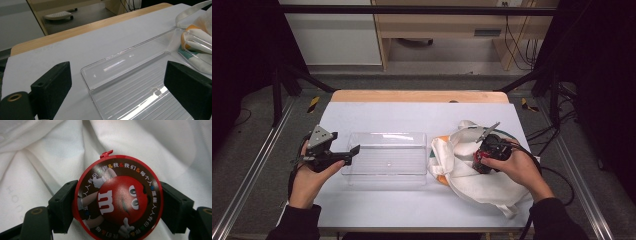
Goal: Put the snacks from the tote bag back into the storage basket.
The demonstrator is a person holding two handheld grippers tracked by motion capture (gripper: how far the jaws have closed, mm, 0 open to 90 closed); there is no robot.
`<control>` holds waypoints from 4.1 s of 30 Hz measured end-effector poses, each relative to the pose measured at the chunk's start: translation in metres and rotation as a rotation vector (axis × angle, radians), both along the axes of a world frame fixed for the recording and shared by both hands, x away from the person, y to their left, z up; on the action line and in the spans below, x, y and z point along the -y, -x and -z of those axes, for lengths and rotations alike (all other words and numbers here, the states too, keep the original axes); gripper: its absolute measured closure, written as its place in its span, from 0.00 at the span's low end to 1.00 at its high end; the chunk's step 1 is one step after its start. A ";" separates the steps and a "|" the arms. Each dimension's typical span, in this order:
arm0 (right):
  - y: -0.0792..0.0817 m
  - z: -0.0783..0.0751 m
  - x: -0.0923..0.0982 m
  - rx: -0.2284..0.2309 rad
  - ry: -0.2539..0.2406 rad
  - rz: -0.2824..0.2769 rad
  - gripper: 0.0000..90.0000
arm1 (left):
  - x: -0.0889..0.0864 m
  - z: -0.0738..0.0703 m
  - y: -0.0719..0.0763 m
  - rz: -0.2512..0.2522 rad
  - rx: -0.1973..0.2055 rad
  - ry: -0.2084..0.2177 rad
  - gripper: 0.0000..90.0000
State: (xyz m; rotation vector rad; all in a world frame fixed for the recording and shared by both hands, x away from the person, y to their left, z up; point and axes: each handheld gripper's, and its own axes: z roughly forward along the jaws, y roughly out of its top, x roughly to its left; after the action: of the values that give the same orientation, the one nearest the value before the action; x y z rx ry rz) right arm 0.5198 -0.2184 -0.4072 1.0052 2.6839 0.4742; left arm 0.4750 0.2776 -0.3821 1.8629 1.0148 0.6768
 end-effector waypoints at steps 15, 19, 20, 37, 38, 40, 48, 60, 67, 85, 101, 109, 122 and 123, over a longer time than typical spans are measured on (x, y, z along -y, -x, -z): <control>0.017 -0.039 -0.012 0.084 -0.006 -0.028 0.27 | 0.000 0.001 0.000 -0.004 -0.001 0.000 0.09; 0.021 -0.049 -0.016 0.109 -0.011 -0.039 0.28 | -0.002 0.001 -0.001 -0.007 -0.004 0.001 0.08; 0.022 -0.054 -0.018 0.115 -0.009 -0.044 0.28 | -0.002 0.001 -0.001 -0.010 -0.004 0.003 0.08; 0.031 -0.099 -0.037 0.164 0.006 -0.094 0.28 | -0.013 0.001 -0.002 -0.034 -0.004 0.020 0.08; 0.031 -0.099 -0.037 0.164 0.006 -0.094 0.28 | -0.013 0.001 -0.002 -0.034 -0.004 0.020 0.08; 0.032 -0.106 -0.043 0.169 0.007 -0.108 0.28 | -0.016 0.000 -0.002 -0.041 -0.001 0.025 0.08; 0.031 -0.118 -0.060 0.187 0.009 -0.130 0.28 | -0.023 -0.002 -0.001 -0.056 0.002 0.041 0.08; 0.026 -0.126 -0.080 0.201 -0.040 -0.152 0.28 | -0.026 -0.002 -0.001 -0.061 -0.003 0.045 0.07; 0.021 -0.128 -0.088 0.208 -0.046 -0.171 0.28 | -0.027 -0.002 -0.001 -0.061 -0.001 0.045 0.07; -0.003 -0.120 -0.112 0.200 -0.078 -0.215 0.28 | -0.025 0.000 -0.001 -0.051 0.005 0.058 0.05; -0.014 -0.107 -0.141 0.184 -0.065 -0.247 0.28 | -0.027 0.003 -0.002 -0.035 -0.006 0.060 0.04; -0.020 -0.101 -0.148 0.186 -0.063 -0.260 0.28 | -0.027 0.005 -0.003 -0.036 -0.016 0.062 0.04; -0.023 -0.095 -0.155 0.183 -0.082 -0.262 0.28 | -0.028 0.006 -0.003 -0.037 -0.016 0.062 0.04; -0.023 -0.095 -0.156 0.183 -0.084 -0.264 0.28 | -0.029 0.006 -0.003 -0.037 -0.017 0.064 0.04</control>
State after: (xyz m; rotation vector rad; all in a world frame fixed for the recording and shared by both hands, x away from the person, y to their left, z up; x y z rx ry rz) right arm 0.5424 -0.0624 -0.3123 0.5944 2.6571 0.6987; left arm 0.4777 0.3063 -0.3878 1.8013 1.0723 0.6443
